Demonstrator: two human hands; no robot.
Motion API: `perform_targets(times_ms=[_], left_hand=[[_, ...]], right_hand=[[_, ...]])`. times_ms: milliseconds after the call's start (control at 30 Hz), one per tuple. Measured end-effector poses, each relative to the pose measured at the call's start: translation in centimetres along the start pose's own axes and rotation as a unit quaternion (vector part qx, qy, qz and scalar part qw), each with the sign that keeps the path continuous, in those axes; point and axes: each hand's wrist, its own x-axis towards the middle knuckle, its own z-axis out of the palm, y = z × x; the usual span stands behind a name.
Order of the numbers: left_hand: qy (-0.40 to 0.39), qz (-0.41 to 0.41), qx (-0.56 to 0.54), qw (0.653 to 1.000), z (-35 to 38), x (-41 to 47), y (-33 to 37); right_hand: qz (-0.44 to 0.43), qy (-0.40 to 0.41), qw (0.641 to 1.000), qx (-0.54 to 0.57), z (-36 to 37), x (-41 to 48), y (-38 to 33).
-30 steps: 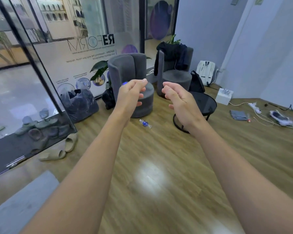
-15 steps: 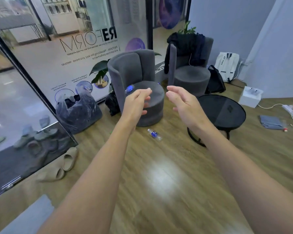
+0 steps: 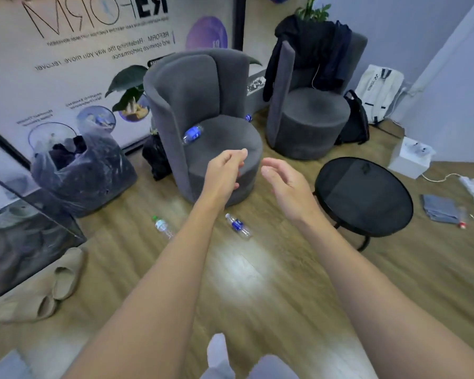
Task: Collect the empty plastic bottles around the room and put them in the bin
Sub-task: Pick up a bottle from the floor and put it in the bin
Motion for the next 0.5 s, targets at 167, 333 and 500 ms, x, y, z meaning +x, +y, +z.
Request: perform_targets(times_ms=[167, 333, 500], left_hand=[[-0.003, -0.053, -0.001, 0.999, 2.1, 9.4, -2.7], [0.032, -0.109, 0.003, 0.994, 3.4, 18.2, -9.5], [0.037, -0.183, -0.011, 0.982, 5.2, 25.8, -19.4]], right_hand=[[0.055, 0.019, 0.998, 0.011, 0.5, 9.1, 4.2], [0.149, 0.004, 0.988, 0.046, 3.3, 17.2, 12.4], [0.229, 0.003, 0.971, 0.063, 7.3, 23.1, 23.5]])
